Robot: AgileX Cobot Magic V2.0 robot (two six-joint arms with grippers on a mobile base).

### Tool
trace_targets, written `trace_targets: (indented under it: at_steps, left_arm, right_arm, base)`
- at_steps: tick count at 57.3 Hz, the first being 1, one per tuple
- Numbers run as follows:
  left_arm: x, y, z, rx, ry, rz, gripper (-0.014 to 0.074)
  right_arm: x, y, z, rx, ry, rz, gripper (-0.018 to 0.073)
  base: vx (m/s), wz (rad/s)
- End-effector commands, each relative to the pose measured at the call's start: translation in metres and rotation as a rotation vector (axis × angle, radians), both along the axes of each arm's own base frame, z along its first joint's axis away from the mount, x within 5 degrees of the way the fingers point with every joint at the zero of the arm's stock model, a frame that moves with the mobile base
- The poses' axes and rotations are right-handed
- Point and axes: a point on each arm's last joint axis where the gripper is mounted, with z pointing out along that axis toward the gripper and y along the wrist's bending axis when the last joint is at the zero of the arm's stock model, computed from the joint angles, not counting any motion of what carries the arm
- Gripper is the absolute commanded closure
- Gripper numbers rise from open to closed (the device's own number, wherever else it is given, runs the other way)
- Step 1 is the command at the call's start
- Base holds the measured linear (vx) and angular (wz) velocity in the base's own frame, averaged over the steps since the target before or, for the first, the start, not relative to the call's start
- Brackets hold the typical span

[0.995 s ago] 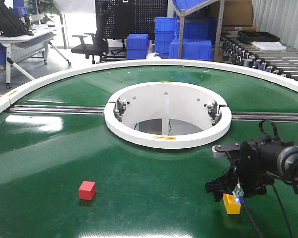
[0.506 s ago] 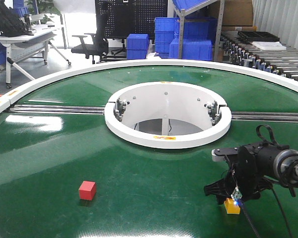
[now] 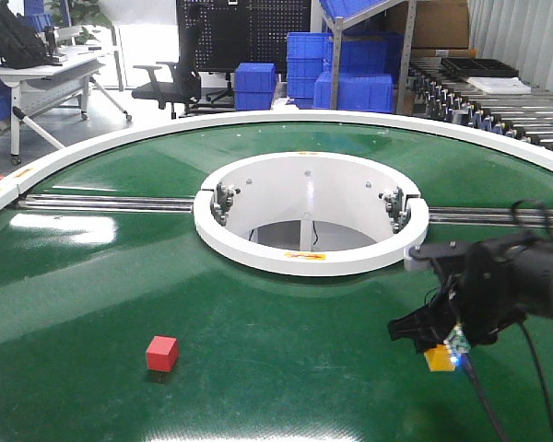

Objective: Pick red and yellow blocks into blue bin
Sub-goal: 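Lower the right gripper onto the yellow brick and grasp it, then lower the left gripper onto the red cube and grasp it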

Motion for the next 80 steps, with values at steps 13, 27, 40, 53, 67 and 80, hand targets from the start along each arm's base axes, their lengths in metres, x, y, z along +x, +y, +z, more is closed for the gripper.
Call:
trace_targets:
  at_steps: [13,27,40,53,67,80]
  left_arm:
    - [0.006,-0.002,0.016,-0.020,-0.119,-0.008,0.0082]
    - [0.008,-0.002,0.017,-0.022,-0.130,-0.008,0.0082]
    - [0.019,-0.006,0.015,-0.026,-0.105,-0.032,0.0082]
    - [0.054,-0.028,0.010,0.003,-0.074,-0.187,0.0079]
    - [0.121,-0.052,0.006,0.054,0.078,-0.233,-0.0014]
    - [0.203,-0.076,-0.006,0.072,0.186,-0.233,-0.0078]
  right_arm:
    - [-0.108,0.020,0.084,-0.003,-0.279,0.191,0.0328]
    - [-0.191,0.012,0.106,0.040,-0.401,0.239,0.0328]
    - [-0.239,-0.002,0.099,0.054,-0.432,0.247,0.0328]
    - [-0.247,-0.005,0.094,0.054,-0.427,0.250,0.0328]
    - [-0.247,-0.004,0.094,0.061,-0.420,0.249,0.0328]
    - [-0.247,-0.004,0.094,0.061,-0.420,0.249,0.0328]
  base:
    - [0.00,0.00]
    - [0.00,0.00]
    - [0.00,0.00]
    - [0.00,0.00]
    - [0.00,0.00]
    - [0.00,0.00]
